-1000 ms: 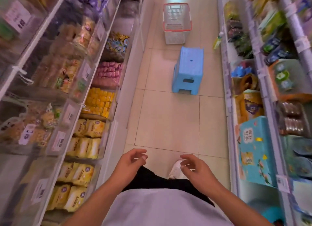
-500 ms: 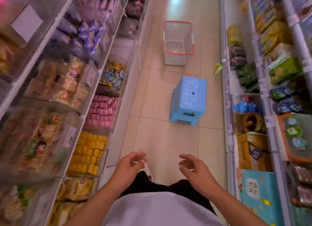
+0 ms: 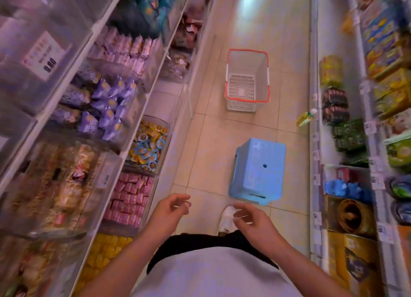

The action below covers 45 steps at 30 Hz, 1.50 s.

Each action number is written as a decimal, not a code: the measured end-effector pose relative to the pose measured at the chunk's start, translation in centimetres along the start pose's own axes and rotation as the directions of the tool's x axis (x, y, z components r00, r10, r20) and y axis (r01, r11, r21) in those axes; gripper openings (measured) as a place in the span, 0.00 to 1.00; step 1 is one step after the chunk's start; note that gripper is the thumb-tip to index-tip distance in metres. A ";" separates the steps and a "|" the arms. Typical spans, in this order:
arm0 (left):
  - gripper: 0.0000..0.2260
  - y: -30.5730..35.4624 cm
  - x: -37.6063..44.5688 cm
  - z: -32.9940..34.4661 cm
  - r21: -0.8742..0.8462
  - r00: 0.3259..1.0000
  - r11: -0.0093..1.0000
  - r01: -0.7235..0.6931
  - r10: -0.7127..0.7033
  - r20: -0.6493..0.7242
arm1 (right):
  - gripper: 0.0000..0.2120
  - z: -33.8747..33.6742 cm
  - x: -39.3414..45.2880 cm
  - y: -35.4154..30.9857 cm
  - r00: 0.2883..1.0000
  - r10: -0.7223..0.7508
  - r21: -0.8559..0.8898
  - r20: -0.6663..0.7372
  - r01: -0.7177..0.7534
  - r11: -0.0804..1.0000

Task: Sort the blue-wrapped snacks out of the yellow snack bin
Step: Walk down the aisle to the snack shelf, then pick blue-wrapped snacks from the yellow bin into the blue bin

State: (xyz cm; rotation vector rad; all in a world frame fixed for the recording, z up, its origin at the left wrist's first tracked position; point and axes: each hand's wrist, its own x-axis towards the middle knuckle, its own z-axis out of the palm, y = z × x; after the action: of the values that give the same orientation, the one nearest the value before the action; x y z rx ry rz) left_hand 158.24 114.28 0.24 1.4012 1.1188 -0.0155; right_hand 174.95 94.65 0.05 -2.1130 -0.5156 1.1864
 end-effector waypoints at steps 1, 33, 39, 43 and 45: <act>0.08 1.3 0.9 0.3 -0.024 1.000 1.000 -0.010 0.010 -0.024 | 0.14 -1.2 1.5 -0.7 1.000 -0.011 -0.023 0.014 0.012 1.000; 0.11 9.8 23.0 -8.2 -0.172 0.744 0.946 0.274 -0.321 -0.585 | 0.17 -2.9 39.2 -31.6 0.553 -0.050 -0.443 0.831 0.715 0.541; 0.16 10.3 23.7 -4.2 -0.223 0.693 0.883 0.414 -0.464 -0.551 | 0.18 -4.2 46.2 -34.4 0.431 0.070 -0.431 0.900 0.850 0.302; 0.21 8.2 23.7 -3.8 -0.090 0.663 0.843 0.530 -0.478 -0.576 | 0.20 -1.7 46.8 -34.1 0.290 0.175 -0.302 0.941 0.952 0.047; 0.22 6.5 23.7 -3.9 -0.027 0.667 0.823 0.567 -0.478 -0.572 | 0.22 0.8 46.2 -33.2 0.230 0.245 -0.225 0.942 0.973 -0.050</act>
State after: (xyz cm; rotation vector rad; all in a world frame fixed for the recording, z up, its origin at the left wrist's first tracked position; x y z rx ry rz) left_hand 172.26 132.83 -8.58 1.1891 2.0428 -0.1167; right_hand 197.23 146.79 -4.65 -1.1207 -3.2099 1.4159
